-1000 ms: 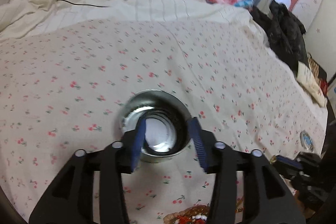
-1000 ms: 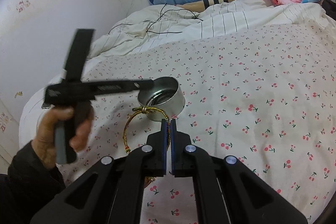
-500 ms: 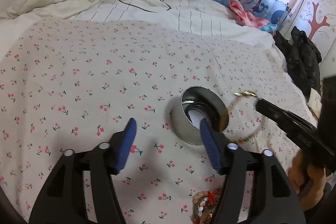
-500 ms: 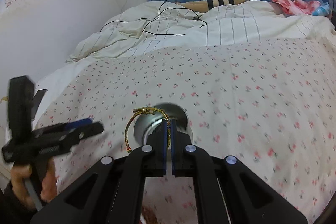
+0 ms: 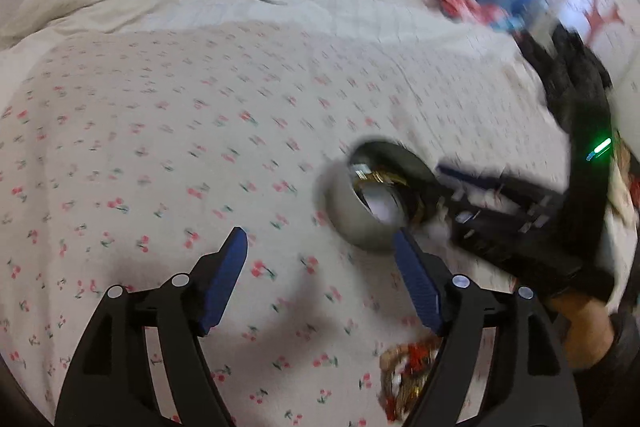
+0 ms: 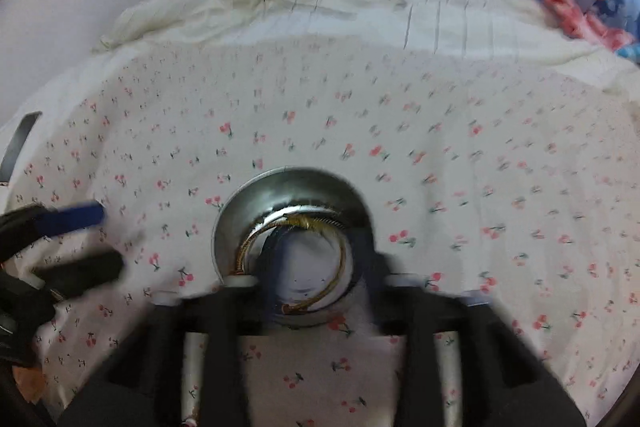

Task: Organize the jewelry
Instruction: 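Lower the gold bangle into the silver tin and open the right tool, then grasp the silver bangle from the pile with the right tool and lift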

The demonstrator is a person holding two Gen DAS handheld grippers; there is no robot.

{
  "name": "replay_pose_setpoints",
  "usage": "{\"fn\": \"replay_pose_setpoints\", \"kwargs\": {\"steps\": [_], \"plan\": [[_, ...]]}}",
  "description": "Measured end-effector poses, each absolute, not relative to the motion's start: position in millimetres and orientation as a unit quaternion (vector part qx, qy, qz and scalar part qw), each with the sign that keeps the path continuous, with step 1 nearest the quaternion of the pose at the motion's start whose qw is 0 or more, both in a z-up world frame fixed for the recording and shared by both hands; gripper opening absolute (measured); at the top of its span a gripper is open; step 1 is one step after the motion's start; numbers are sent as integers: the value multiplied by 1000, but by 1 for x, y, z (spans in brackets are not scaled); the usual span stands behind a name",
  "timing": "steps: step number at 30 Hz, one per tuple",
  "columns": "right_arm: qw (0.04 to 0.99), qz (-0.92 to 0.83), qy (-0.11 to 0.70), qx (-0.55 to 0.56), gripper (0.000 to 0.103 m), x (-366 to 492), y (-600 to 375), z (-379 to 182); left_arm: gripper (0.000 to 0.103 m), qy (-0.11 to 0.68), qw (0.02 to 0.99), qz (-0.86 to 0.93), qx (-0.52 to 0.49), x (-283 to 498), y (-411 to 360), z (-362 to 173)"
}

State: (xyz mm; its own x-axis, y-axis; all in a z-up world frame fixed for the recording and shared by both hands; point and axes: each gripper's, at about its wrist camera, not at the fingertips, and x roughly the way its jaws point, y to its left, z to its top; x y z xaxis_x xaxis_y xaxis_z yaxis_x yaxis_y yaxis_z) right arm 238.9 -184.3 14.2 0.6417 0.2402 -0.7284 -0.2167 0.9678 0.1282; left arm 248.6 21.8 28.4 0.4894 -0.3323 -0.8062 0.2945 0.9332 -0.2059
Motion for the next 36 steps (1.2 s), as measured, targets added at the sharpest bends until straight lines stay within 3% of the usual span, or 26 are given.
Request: {"fn": "replay_pose_setpoints", "kwargs": {"steps": [6, 9, 11, 24, 26, 36], "plan": [[874, 226, 429, 40, 45, 156, -209, 11, 72, 493, 835, -237, 60, 234, 3, 16], [858, 252, 446, 28, 32, 110, -208, -6, 72, 507, 824, -250, 49, 232, 5, 11], [860, 253, 442, 13, 15, 99, -204, -10, 72, 505, 823, -253, 63, 227, 3, 10], [849, 279, 447, -36, 10, 106, -167, -28, 77, 524, 811, -252, 58, 208, 18, -6], [853, 281, 439, -35, 4, 105, -169, -24, 78, 523, 811, -254, 66, 207, 14, -7], [878, 272, 394, 7, 4, 97, -201, 7, 79, 519, 804, -285, 55, 203, 13, -1]]}}
